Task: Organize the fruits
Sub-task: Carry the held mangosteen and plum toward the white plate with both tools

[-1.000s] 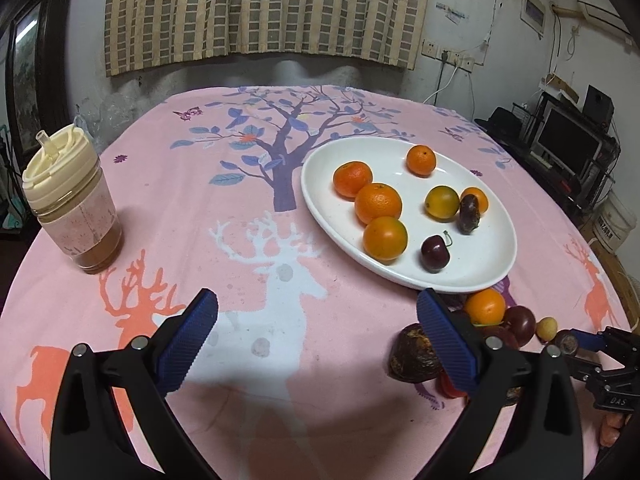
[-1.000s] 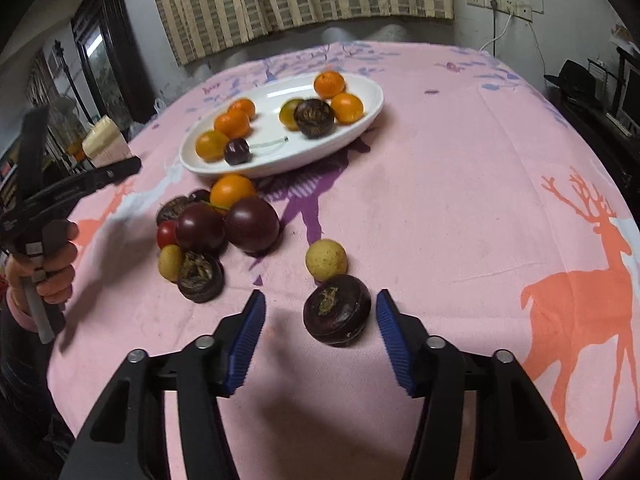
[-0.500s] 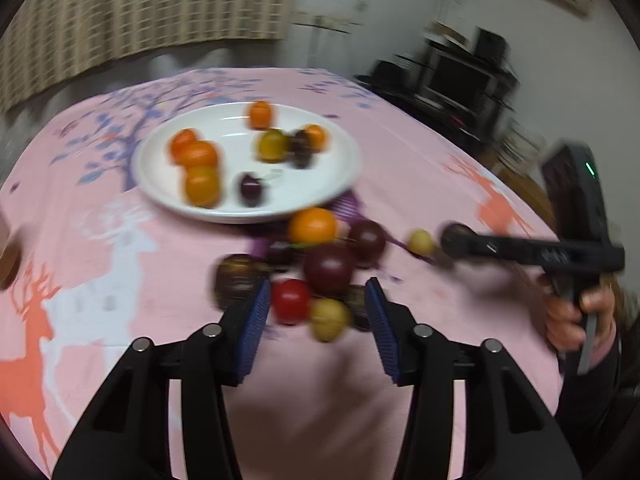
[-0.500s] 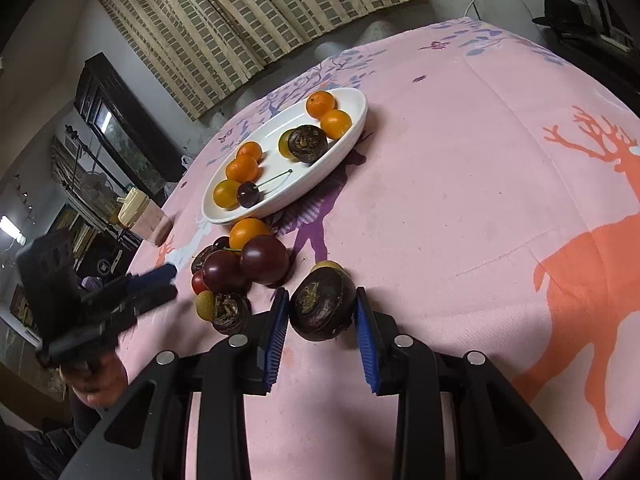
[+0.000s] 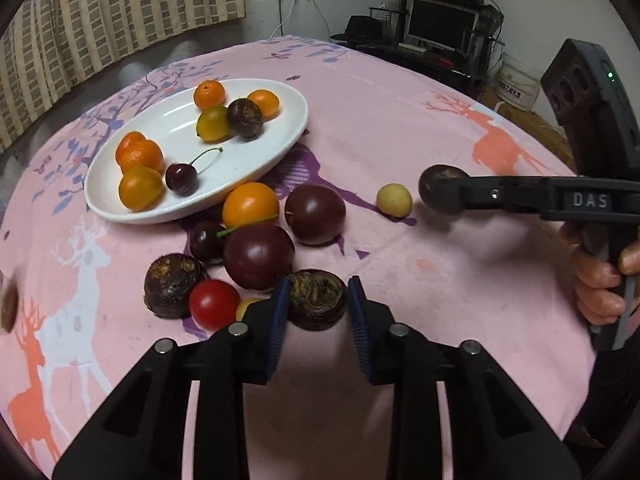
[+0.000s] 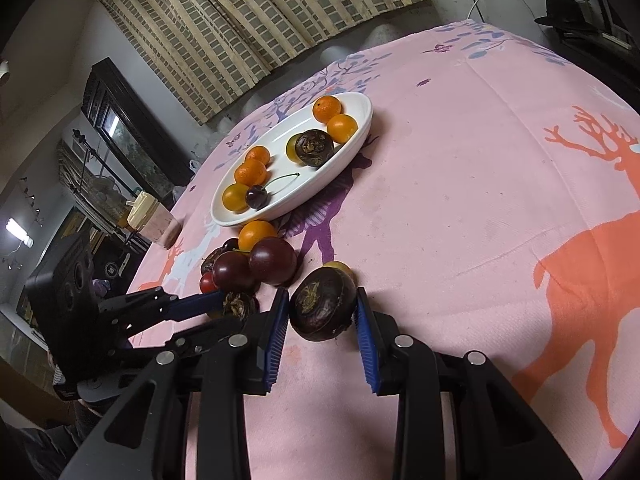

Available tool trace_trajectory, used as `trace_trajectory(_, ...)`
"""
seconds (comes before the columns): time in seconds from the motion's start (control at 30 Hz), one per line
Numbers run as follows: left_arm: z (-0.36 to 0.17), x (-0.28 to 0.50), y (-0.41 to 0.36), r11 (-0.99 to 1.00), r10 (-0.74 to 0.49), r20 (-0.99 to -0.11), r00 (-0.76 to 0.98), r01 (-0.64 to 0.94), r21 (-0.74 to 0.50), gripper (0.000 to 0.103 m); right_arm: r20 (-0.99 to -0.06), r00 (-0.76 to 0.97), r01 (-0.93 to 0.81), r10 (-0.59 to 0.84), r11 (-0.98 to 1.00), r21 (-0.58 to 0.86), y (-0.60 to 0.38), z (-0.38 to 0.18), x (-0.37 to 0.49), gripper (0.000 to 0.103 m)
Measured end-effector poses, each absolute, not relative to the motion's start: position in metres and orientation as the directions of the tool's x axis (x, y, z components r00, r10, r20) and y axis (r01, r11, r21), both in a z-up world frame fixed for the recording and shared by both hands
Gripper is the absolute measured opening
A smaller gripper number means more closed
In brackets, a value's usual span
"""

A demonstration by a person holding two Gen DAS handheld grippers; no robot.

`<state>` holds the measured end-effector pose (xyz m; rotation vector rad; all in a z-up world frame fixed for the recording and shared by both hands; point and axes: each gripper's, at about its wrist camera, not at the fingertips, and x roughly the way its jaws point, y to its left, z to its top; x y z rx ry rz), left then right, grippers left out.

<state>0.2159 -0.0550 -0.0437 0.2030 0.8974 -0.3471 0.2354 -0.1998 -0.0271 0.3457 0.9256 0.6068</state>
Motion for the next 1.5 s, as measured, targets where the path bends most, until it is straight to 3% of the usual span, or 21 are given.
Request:
trace_trajectory(0.13, -0.044, 0.22, -0.065, 0.897, -0.146, -0.824, 0.547, 0.425, 0.124, 0.035, -0.638, 0.451, -0.341, 0.625, 0.781, 0.524, -0.199, -0.027, 0.235, 0.034)
trace_trajectory(0.27, -0.049, 0.22, -0.086, 0.827, -0.057, -0.854, 0.517, 0.504, 0.25, 0.051, -0.639, 0.451, -0.339, 0.624, 0.781, 0.524, -0.199, -0.027, 0.235, 0.034)
trace_trajectory(0.43, -0.047, 0.227, -0.089, 0.802, -0.028, -0.881, 0.472, 0.537, 0.262, 0.049, -0.636, 0.454, -0.336, 0.623, 0.782, 0.526, -0.2, -0.027, 0.234, 0.034)
trace_trajectory(0.53, -0.048, 0.223, -0.087, 0.794, 0.02, -0.87, 0.492, 0.521, 0.313, 0.034, -0.635, 0.454, -0.337, 0.625, 0.781, 0.527, -0.2, -0.027, 0.234, 0.034)
trace_trajectory(0.57, -0.046, 0.221, -0.085, 0.797, 0.032, -0.869, 0.493, 0.512, 0.319, 0.034, -0.636, 0.453, -0.338, 0.625, 0.781, 0.526, -0.2, -0.027, 0.234, 0.034)
trace_trajectory(0.7, -0.04, 0.224, -0.076, 0.825, 0.015, -0.882, 0.472, 0.492, 0.278, 0.035, -0.634, 0.454, -0.339, 0.626, 0.78, 0.527, -0.2, -0.027, 0.234, 0.034)
trace_trajectory(0.83, -0.049, 0.229, -0.085, 0.786, 0.063, -0.883, 0.466, 0.521, 0.331, 0.042, -0.634, 0.454, -0.34, 0.626, 0.78, 0.526, -0.2, -0.027, 0.234, 0.034)
trace_trajectory(1.17, -0.041, 0.221, -0.087, 0.807, 0.002, -0.913, 0.409, 0.538, 0.243, 0.031, -0.629, 0.448, -0.353, 0.636, 0.772, 0.528, -0.199, -0.026, 0.232, 0.031)
trace_trajectory(1.27, -0.045, 0.224, -0.088, 0.798, 0.039, -0.913, 0.406, 0.537, 0.273, 0.032, -0.66, 0.434, -0.357, 0.613, 0.789, 0.499, -0.195, -0.027, 0.232, 0.043)
trace_trajectory(1.5, -0.046, 0.238, -0.077, 0.839, -0.02, -0.946, 0.325, 0.52, 0.161, 0.032, -0.747, 0.391, -0.389, 0.538, 0.832, 0.396, -0.174, -0.032, 0.232, 0.04)
